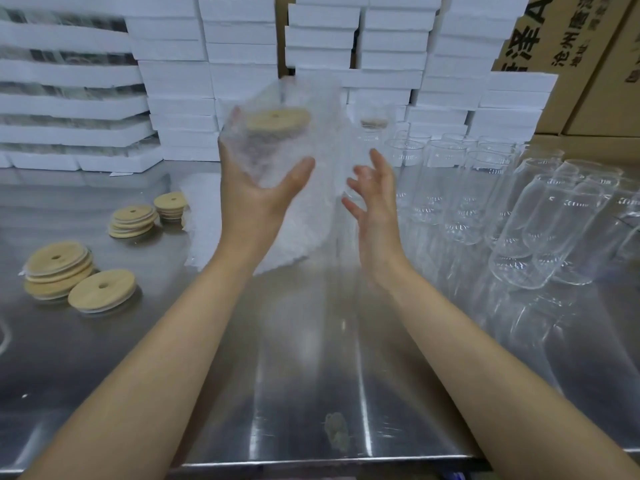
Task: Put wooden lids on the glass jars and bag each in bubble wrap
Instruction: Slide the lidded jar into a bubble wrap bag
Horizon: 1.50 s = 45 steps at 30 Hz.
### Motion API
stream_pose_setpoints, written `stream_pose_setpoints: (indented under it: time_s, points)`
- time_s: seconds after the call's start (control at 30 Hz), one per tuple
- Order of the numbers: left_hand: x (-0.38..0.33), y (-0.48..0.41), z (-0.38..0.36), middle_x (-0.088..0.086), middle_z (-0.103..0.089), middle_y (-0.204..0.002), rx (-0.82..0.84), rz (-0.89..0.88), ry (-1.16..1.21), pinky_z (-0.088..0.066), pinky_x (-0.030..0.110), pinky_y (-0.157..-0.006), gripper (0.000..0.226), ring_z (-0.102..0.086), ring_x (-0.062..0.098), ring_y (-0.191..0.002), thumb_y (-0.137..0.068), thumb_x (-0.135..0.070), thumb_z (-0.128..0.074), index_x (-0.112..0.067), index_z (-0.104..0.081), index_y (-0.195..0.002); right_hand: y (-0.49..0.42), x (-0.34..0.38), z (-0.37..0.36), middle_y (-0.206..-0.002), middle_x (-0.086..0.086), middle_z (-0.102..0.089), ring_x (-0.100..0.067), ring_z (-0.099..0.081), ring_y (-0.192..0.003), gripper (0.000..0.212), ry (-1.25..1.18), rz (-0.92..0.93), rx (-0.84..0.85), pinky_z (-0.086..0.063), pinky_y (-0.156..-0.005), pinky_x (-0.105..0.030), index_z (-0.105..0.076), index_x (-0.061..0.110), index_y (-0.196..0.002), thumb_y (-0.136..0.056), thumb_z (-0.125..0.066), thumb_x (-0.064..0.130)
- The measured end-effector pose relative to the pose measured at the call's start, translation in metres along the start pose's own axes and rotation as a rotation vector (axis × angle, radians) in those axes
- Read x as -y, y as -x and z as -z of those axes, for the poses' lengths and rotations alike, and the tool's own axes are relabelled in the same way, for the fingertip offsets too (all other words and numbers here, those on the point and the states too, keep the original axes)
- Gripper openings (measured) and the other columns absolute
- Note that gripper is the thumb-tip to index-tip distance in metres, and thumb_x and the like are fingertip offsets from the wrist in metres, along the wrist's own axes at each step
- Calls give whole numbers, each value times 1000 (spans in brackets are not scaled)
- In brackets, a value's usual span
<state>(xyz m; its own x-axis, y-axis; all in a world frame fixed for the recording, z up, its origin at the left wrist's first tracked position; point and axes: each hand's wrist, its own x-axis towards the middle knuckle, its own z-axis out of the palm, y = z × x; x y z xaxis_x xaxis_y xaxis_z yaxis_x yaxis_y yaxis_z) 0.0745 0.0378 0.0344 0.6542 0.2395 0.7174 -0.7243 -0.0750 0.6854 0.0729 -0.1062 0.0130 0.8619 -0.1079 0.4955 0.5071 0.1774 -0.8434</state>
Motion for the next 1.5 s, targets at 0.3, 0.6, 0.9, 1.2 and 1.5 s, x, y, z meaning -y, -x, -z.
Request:
stream_pose_setpoints:
  time_s: [0.3,0.6,0.9,1.2,1.5]
  points:
    - [-1,4,-10,7,-68,-117,28,528,347,-52,40,-91,47,-65,22,-108,-101,-45,-33,-13,-59,-123,2,-9,10,-133,10,-59,-8,-53,-126,58,193,-28,356,-40,-110,-41,-49,31,-132,-80,-66,46]
    - [5,0,-4,-3,-69,-115,83,452,661,-52,23,-85,15,-63,11,-110,-93,-13,-57,-19,-69,-100,-13,-19,32,-108,13,-69,-11,-62,-108,43,43,-51,251,-50,-93,-29,-60,31,-112,-70,-66,36]
    - [12,1,-2,-6,-73,-94,41,410,438,-49,16,-84,26,-66,6,-99,-79,-7,-72,-17,-66,-102,-23,-23,39,-78,10,-64,-6,-57,-75,22,-44,-181,133,-43,-71,-24,-71,25,-74,-78,-50,30]
    - [2,8,-6,-13,-58,-78,82,168,-159,-39,9,-66,12,-50,-3,-69,-82,-27,-74,-27,-62,-78,-15,-15,34,-127,10,-62,-8,-54,-125,73,117,-39,138,-45,-102,-27,-55,30,-126,-69,-66,75]
    - [-10,9,-3,-17,-65,-82,18,-38,-225,-36,11,-63,29,-49,0,-66,-83,-20,-72,-34,-48,-77,-12,-4,29,-112,12,-66,-4,-61,-111,35,122,38,90,-48,-98,-26,-55,26,-118,-85,-60,35]
